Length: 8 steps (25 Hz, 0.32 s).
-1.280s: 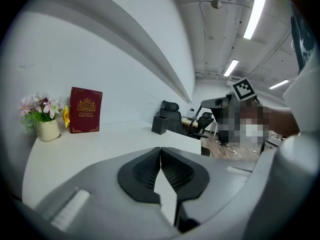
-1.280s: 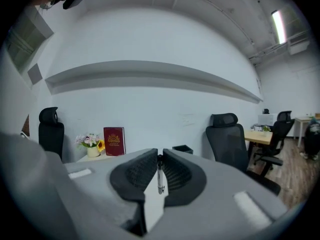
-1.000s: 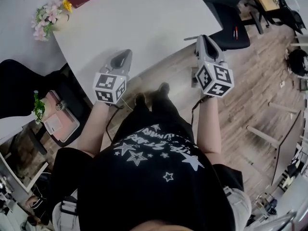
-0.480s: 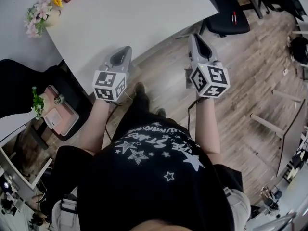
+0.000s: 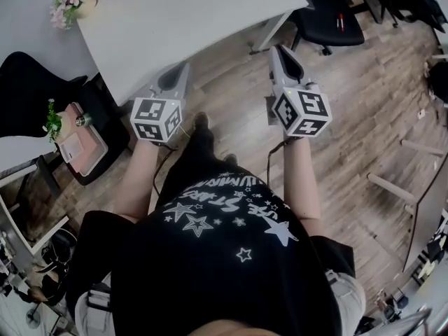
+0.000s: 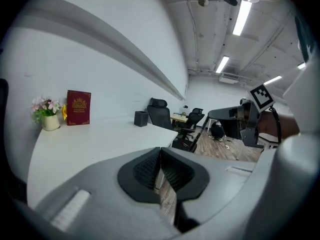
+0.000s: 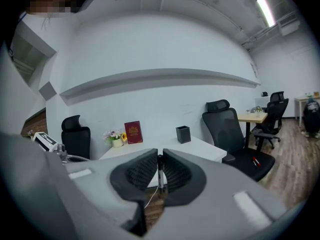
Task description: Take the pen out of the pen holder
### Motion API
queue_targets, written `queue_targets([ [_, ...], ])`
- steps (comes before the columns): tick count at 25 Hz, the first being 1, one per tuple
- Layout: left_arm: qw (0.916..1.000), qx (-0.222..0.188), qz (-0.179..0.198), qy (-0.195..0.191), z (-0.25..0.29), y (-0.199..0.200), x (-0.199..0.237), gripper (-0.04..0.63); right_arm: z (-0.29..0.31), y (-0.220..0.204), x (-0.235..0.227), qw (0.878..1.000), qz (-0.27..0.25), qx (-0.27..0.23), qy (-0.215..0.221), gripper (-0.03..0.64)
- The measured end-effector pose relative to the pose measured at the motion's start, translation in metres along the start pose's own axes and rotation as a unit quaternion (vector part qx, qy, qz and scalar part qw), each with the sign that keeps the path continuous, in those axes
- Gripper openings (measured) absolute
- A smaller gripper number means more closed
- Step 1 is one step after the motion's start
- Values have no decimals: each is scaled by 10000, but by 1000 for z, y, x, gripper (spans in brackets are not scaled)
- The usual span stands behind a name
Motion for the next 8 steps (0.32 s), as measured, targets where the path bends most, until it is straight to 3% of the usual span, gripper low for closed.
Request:
queue_targets([
  [8, 9994, -97, -22, 316, -71, -18, -44, 12, -68, -13, 25, 9994, -70, -49, 339, 35],
])
Point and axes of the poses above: the fingertips, and each gripper's own axes: z forward along the fingers, x to its left, y out of its top, the point moved 8 cm from there along -z, backward along the fingers, and after that the axes turned 13 degrees about y, right-handed, at the moved point
